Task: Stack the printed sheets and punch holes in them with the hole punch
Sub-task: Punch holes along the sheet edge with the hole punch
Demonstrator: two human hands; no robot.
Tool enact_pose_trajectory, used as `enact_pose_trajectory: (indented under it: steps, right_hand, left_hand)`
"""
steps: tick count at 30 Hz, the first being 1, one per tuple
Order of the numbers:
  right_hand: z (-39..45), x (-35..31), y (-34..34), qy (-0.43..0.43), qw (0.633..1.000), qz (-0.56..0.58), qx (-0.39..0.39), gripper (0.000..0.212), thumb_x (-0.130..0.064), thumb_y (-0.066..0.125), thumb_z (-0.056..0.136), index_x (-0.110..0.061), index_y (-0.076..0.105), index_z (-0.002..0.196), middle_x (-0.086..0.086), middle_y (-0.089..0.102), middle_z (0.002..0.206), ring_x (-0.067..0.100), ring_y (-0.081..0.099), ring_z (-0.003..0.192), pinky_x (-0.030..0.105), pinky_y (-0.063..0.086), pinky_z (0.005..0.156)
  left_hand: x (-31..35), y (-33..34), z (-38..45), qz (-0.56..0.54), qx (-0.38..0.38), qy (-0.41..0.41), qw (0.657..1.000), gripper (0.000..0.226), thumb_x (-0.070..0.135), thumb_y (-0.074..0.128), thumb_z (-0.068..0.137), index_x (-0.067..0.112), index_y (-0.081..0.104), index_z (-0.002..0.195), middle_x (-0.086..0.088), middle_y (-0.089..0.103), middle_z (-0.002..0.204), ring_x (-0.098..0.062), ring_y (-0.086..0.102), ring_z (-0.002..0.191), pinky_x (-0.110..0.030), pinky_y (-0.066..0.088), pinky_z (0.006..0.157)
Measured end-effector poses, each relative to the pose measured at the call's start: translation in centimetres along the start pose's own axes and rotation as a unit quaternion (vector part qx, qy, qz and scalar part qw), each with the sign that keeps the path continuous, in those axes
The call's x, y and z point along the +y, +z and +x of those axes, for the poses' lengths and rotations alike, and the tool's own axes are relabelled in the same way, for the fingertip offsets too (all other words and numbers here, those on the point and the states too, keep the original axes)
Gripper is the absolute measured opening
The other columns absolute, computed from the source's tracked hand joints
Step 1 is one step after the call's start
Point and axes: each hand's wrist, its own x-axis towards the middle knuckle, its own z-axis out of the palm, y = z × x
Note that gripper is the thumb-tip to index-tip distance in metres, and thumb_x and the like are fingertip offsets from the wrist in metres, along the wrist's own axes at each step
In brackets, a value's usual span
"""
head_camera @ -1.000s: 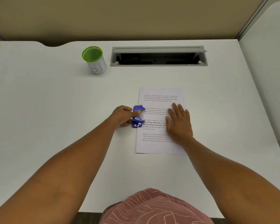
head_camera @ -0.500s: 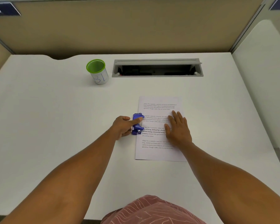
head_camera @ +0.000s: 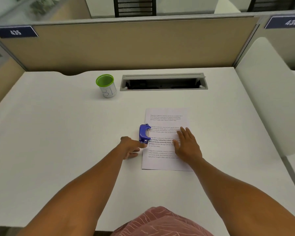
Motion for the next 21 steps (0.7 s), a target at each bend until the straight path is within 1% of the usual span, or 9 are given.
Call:
enact_pose_trajectory:
  steps: [5,8,9,12,15,17,19,20,21]
  right_hand:
    - [-1.0,0.5,0.1,-0.004,0.999,-0.017,-0.032,0.057,-0.042,0.036,0.098,-0.017,0.03,0.149,-0.001,0.018,0.161,0.019,0.005,0.15,0.038,0.015,0.121]
    - [-1.6,0.8,0.2,-0.006,0.999,-0.024,-0.045,0.057,-0.041,0.037,0.098,-0.016,0.03,0.148,0.0,0.019,0.161,0.02,0.007,0.15,0.039,0.014,0.121]
    - [-1.8,0.9,0.2,-0.005,0.999,-0.024,-0.046,0.057,-0.041,0.038,0.098,-0.016,0.03,0.148,0.001,0.019,0.161,0.02,0.007,0.15,0.039,0.014,0.121]
    - [-2.4,1.3,0.3,0.002,0.998,-0.024,-0.052,0.058,-0.04,0.038,0.097,-0.016,0.029,0.149,0.0,0.016,0.162,0.02,0.007,0.15,0.04,0.013,0.121]
    - [-2.9,1.7,0.2,0.004,0.998,-0.03,-0.056,0.058,-0.041,0.038,0.097,-0.016,0.028,0.149,0.0,0.014,0.162,0.02,0.005,0.15,0.039,0.011,0.122]
    - [-3.3,1.9,0.2,0.007,0.998,-0.03,-0.056,0.058,-0.04,0.038,0.097,-0.016,0.028,0.149,0.0,0.013,0.163,0.02,0.005,0.15,0.039,0.011,0.122]
    - [-3.7,2.2,0.1,0.01,0.998,-0.031,-0.056,0.058,-0.04,0.039,0.097,-0.016,0.028,0.149,0.001,0.013,0.163,0.021,0.005,0.15,0.039,0.011,0.122]
    - [-3.9,2.3,0.0,0.011,0.998,-0.031,-0.055,0.058,-0.04,0.039,0.097,-0.015,0.028,0.149,0.001,0.013,0.162,0.021,0.005,0.15,0.04,0.011,0.122]
    - [-4.1,2.4,-0.1,0.011,0.998,-0.031,-0.054,0.058,-0.04,0.039,0.097,-0.015,0.029,0.148,0.001,0.013,0.162,0.021,0.005,0.15,0.04,0.011,0.122]
  left_hand:
    - [-1.5,1.1,-0.4,-0.013,0.033,0.003,0.999,0.082,0.002,0.079,0.077,0.002,0.025,0.139,-0.014,0.064,0.1,-0.021,0.067,0.085,-0.029,0.058,0.067]
    - [-2.3,1.5,-0.3,-0.008,0.05,0.007,0.999,0.074,-0.003,0.074,0.079,0.002,0.027,0.137,-0.013,0.062,0.096,-0.016,0.063,0.07,-0.024,0.057,0.064]
    - [-2.6,1.6,-0.3,-0.005,0.054,0.01,0.998,0.073,-0.003,0.072,0.079,0.002,0.028,0.137,-0.013,0.062,0.097,-0.016,0.062,0.069,-0.025,0.056,0.066]
    - [-3.2,2.0,-0.2,0.001,0.057,0.025,0.998,0.074,-0.003,0.071,0.08,0.004,0.03,0.141,-0.017,0.061,0.115,-0.018,0.063,0.071,-0.026,0.056,0.071]
    - [-3.7,2.4,-0.5,0.012,0.06,0.032,0.998,0.075,-0.001,0.072,0.08,0.005,0.033,0.143,-0.018,0.061,0.12,-0.02,0.065,0.074,-0.03,0.058,0.078]
    - [-3.9,2.7,-0.7,0.015,0.057,0.037,0.998,0.072,0.0,0.073,0.08,0.006,0.037,0.142,-0.018,0.062,0.12,-0.019,0.065,0.073,-0.028,0.058,0.074]
    - [-4.1,3.1,-1.1,0.027,0.055,0.045,0.997,0.058,0.002,0.073,0.079,0.006,0.048,0.132,-0.018,0.065,0.118,-0.016,0.063,0.068,-0.027,0.057,0.072]
    - [-4.1,3.3,-1.2,0.033,0.052,0.049,0.997,0.042,0.003,0.073,0.079,0.008,0.055,0.117,-0.019,0.066,0.116,-0.017,0.062,0.067,-0.029,0.057,0.074]
    - [-4.1,3.6,-1.4,0.036,0.049,0.051,0.997,0.028,0.004,0.074,0.08,0.01,0.057,0.101,-0.019,0.068,0.115,-0.019,0.063,0.068,-0.032,0.057,0.077]
